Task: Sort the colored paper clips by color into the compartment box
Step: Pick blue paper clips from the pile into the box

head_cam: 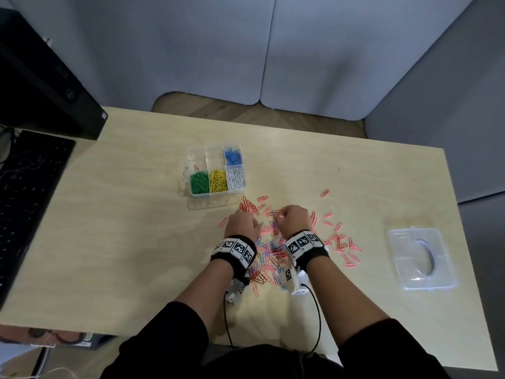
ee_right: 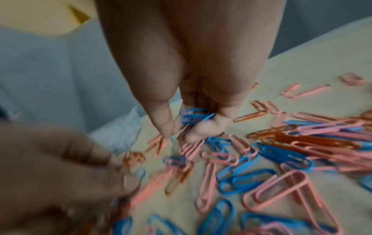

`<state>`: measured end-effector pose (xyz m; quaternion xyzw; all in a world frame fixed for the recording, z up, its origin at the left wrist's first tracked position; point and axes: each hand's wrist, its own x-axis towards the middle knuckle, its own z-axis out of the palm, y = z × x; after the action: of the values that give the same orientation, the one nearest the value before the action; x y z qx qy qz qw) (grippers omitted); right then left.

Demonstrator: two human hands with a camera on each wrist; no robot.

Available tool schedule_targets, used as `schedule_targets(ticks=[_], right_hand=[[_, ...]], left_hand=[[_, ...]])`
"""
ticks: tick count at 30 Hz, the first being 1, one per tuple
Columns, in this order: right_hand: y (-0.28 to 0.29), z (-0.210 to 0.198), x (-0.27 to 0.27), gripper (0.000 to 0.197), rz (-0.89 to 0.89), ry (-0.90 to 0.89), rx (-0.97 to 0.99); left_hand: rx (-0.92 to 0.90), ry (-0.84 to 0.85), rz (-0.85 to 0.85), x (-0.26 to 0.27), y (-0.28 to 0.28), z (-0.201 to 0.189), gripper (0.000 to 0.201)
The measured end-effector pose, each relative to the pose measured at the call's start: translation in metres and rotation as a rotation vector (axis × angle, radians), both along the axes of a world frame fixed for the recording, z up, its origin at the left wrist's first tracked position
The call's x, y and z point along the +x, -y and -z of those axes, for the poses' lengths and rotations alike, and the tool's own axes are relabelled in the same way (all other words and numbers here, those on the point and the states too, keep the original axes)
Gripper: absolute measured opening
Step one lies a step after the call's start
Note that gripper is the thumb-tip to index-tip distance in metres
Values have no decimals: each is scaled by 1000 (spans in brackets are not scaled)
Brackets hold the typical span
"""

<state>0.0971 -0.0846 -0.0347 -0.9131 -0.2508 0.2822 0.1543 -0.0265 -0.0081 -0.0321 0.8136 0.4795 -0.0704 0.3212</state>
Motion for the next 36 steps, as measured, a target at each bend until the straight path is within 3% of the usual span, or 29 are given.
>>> schedule_targets(ticks=[3,6,9,12,15,18,20,28,32,36], right_hand=[[10,2,11,17,24,-137,129],[28,-5,23,11,276,-553,416],[40,-13,32,27,418,-886,569],[42,-15,40,16,517,-985,632],[37,-10,44,6,421,-756,554],[29,-3,47,9,81,-270,345],[23,1,47,11,-44,-85,238],[30,11,56,13,-64,-62,225],[37,10,62,14,-58,-52,239],[20,7,55,16,-171,-43,258]], left_hand=[[-9,-49,44,4,1,-1,15],[-54,9,25,8,-3,0,21],[-100,96,18,9,-5,4,31],[-163,190,43,10,-5,8,24],[-190,261,70,10,-3,7,6],[-194,277,112,13,-2,8,22],[-160,253,156,13,-1,8,25],[23,190,348,18,-1,9,9],[-23,177,324,19,-3,5,14],[-102,219,182,10,-7,-1,13]])
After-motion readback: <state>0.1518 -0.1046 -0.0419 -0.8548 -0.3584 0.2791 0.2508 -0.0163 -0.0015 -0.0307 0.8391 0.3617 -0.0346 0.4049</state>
